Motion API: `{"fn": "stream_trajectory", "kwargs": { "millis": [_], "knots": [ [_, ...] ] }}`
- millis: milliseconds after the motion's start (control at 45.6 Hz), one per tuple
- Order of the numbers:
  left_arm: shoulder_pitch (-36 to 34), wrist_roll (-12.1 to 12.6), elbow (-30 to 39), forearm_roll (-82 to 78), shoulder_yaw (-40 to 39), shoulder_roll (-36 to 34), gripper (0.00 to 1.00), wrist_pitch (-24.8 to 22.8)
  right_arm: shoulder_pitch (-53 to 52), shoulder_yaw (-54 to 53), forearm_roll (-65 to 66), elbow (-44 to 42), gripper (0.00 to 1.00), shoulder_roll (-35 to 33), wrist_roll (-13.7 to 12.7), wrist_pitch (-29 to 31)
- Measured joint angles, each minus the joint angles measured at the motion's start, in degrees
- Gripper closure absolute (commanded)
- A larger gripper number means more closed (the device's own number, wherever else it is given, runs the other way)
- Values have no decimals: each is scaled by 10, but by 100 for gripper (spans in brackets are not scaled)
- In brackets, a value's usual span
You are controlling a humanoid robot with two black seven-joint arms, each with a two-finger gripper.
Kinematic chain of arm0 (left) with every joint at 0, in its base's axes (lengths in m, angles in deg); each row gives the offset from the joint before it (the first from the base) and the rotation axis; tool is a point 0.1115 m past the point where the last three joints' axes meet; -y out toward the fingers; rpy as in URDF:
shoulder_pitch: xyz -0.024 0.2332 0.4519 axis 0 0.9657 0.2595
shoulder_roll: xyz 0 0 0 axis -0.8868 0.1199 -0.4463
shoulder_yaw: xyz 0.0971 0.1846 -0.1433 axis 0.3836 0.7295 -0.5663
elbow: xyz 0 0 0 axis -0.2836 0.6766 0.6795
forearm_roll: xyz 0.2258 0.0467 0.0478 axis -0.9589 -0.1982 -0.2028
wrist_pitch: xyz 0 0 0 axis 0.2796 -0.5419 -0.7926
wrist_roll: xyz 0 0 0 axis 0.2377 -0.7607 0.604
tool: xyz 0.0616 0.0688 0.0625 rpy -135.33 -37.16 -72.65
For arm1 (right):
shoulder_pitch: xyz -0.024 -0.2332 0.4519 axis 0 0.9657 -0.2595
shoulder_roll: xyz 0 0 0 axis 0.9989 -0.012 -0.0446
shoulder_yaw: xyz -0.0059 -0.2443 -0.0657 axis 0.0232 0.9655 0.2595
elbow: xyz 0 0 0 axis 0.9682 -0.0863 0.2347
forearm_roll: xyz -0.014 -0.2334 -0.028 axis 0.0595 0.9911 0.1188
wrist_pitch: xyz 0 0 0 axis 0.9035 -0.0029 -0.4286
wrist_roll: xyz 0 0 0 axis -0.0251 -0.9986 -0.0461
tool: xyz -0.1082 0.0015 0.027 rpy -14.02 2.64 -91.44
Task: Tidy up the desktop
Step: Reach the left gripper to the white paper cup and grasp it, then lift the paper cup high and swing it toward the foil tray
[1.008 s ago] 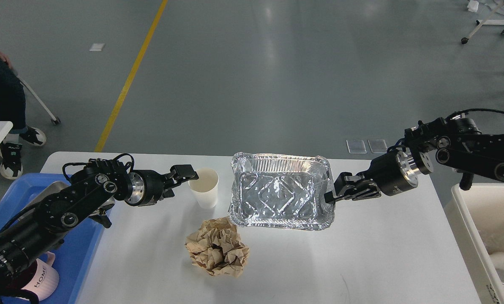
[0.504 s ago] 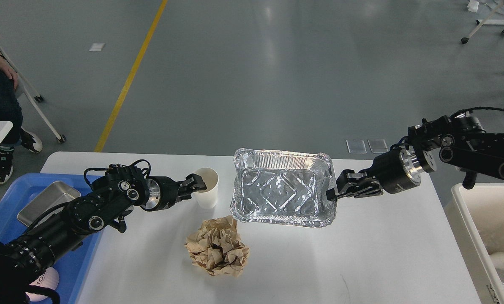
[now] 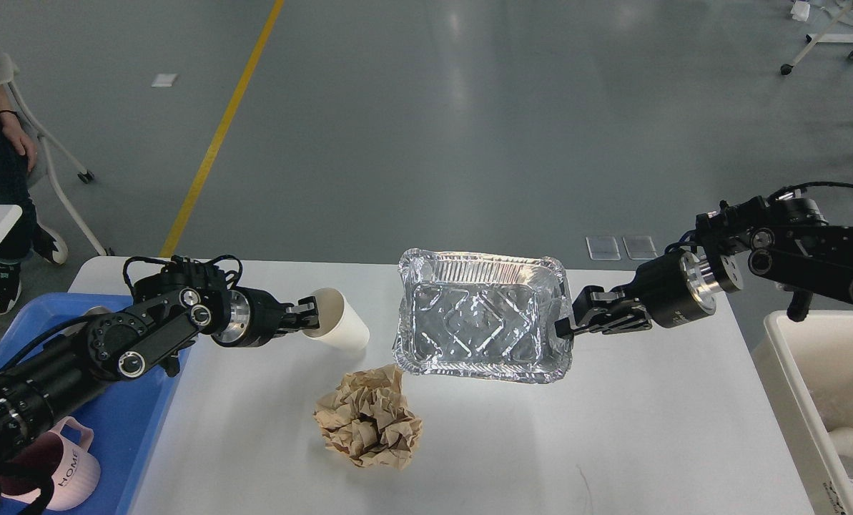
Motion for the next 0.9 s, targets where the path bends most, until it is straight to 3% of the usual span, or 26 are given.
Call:
{"fn": "stream_trajectory", "kwargs": {
  "millis": [219, 285, 635, 789, 898],
  "knots": [
    [25, -8, 87, 0, 0, -136, 100, -28, 0, 0, 0, -1, 100, 2, 0, 0],
    [34, -20, 123, -1, 0, -193, 100, -34, 0, -1, 0, -2, 100, 3, 0, 0],
    [36, -148, 261, 2, -25, -490, 100, -43, -3, -3, 0, -5, 100, 5, 0, 0],
    [29, -199, 270, 3, -50, -563, 100, -67, -4, -3, 1, -6, 100, 7, 0, 0],
    [21, -210, 271, 4, -78, -571, 100, -73, -4, -3, 1, -7, 100, 10, -1, 0]
  ]
}}
